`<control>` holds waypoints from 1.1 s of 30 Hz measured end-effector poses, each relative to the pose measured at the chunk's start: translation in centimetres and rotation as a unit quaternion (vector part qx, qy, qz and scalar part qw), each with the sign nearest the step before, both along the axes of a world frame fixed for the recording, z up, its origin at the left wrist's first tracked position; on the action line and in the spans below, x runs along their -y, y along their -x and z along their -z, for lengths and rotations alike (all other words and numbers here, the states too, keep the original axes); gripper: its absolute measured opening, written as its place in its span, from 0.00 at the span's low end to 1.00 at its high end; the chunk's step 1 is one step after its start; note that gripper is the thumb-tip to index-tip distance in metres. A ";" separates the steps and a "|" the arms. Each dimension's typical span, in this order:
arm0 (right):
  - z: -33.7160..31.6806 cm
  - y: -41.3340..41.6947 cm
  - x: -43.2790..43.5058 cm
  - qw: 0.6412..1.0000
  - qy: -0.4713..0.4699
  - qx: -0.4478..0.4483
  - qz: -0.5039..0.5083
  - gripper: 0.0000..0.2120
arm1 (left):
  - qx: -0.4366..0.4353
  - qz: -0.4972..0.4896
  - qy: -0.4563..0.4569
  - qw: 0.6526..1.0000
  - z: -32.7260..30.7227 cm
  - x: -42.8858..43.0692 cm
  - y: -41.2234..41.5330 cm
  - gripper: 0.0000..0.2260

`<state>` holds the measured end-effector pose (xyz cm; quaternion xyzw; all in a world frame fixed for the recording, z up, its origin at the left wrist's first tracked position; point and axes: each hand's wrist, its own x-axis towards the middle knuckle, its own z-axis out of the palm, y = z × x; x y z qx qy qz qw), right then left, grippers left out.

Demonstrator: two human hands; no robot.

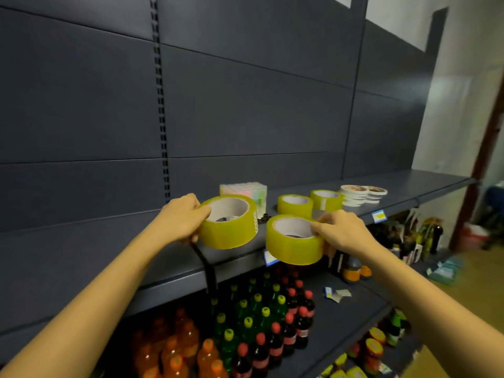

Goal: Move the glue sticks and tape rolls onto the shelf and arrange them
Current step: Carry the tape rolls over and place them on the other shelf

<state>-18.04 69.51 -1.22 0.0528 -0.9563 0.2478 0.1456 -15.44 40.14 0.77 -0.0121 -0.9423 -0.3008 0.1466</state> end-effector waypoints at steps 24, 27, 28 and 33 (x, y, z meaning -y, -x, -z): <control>-1.1 17.0 -20.5 0.999 0.033 -0.004 0.038 0.12 | -0.029 -0.065 0.061 0.996 -0.5 -18.9 20.9 0.14; -1.6 19.6 -21.0 0.999 0.048 0.005 0.019 0.10 | -0.021 -0.086 0.063 0.994 -0.1 -19.4 23.1 0.14; -1.8 20.5 -21.1 0.999 0.051 0.012 0.013 0.09 | -0.019 -0.092 0.069 0.993 0.1 -19.6 23.6 0.15; -2.6 24.7 -21.3 0.997 0.065 0.007 -0.037 0.09 | -0.015 -0.129 0.110 0.985 0.9 -20.3 25.6 0.19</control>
